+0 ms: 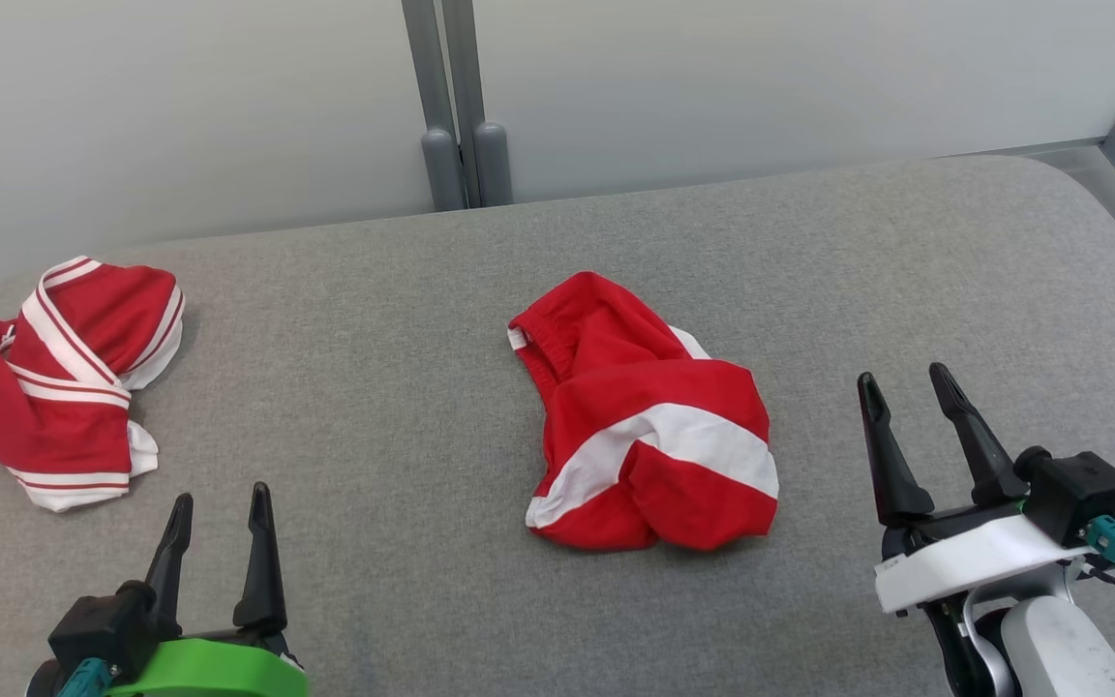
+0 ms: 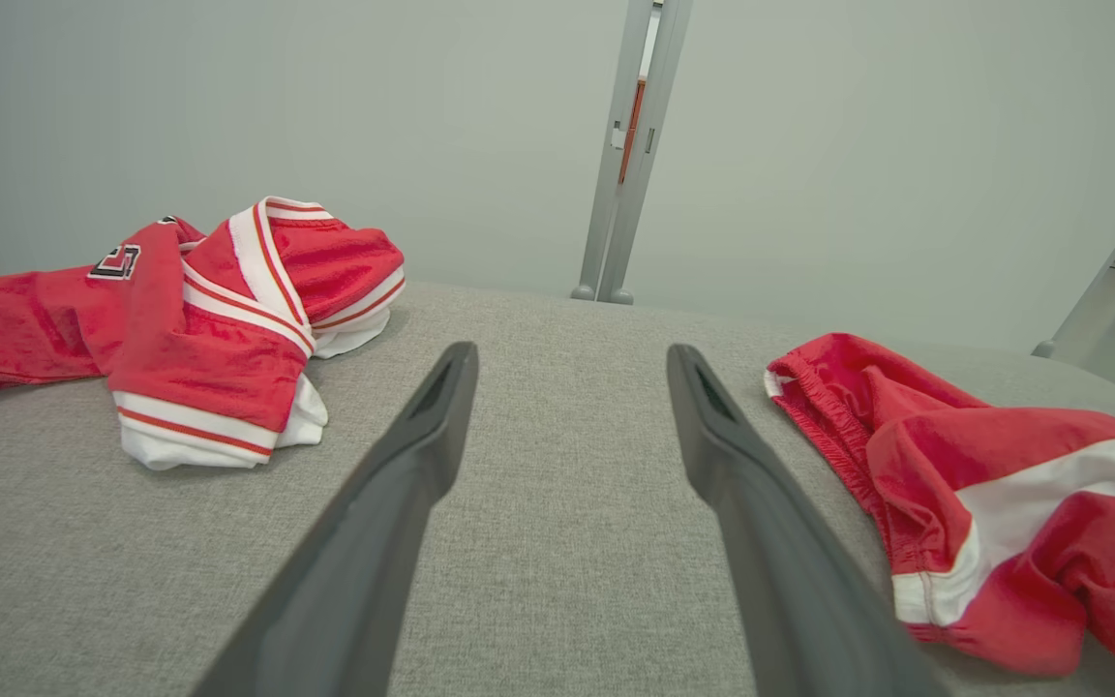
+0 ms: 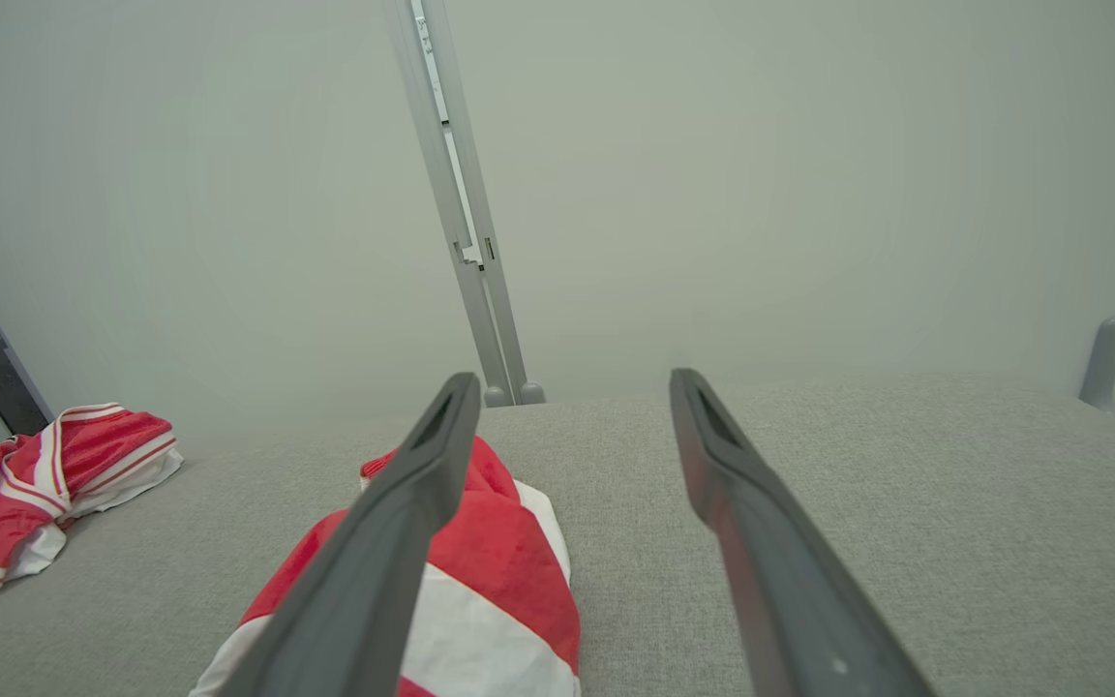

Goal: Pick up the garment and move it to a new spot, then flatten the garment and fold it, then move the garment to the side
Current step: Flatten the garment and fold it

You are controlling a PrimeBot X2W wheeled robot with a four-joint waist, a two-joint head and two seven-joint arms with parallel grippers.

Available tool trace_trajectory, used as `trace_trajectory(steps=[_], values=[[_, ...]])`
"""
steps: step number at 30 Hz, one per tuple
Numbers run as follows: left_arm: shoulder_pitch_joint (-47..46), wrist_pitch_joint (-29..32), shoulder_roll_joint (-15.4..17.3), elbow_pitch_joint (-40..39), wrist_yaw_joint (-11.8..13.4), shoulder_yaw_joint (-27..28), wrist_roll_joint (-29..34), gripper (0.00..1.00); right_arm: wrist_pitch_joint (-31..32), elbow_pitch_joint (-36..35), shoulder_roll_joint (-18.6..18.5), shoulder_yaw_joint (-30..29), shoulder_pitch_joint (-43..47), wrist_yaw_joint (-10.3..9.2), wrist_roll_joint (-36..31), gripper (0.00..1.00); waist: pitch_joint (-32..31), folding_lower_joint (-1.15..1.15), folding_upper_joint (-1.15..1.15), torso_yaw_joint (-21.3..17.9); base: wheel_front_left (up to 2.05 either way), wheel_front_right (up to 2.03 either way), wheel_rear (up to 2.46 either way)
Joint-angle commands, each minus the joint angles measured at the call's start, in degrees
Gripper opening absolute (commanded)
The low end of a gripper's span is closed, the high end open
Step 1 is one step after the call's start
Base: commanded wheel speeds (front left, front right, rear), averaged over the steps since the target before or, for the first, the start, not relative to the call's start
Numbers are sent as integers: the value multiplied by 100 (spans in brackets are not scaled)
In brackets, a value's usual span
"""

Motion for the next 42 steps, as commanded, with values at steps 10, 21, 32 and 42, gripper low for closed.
trace_trajectory(steps=[10, 21, 32, 42], values=[[-402, 980, -226, 441, -545, -570, -377, 100, -17, 51, -102, 178, -135, -1, 40, 100, -9, 0, 0, -172, 0, 0, 0], [-1225, 3208, -339, 1170, -745, -1465, -1275, 100, -17, 56, -146, 372, -242, 0, 98, 100, 129, 0, 0, -812, 0, 0, 0], [-1915, 3412, -333, 1985, -765, -1610, -1635, 100, -17, 78, -20, 348, -319, 0, 112, 100, 404, 0, 0, -1129, 0, 0, 0], [-2092, 2953, -145, 2072, -769, -1816, -1778, 0, -17, 95, 33, 317, -263, 0, 93, 100, 246, 0, 0, -665, 0, 0, 0]])
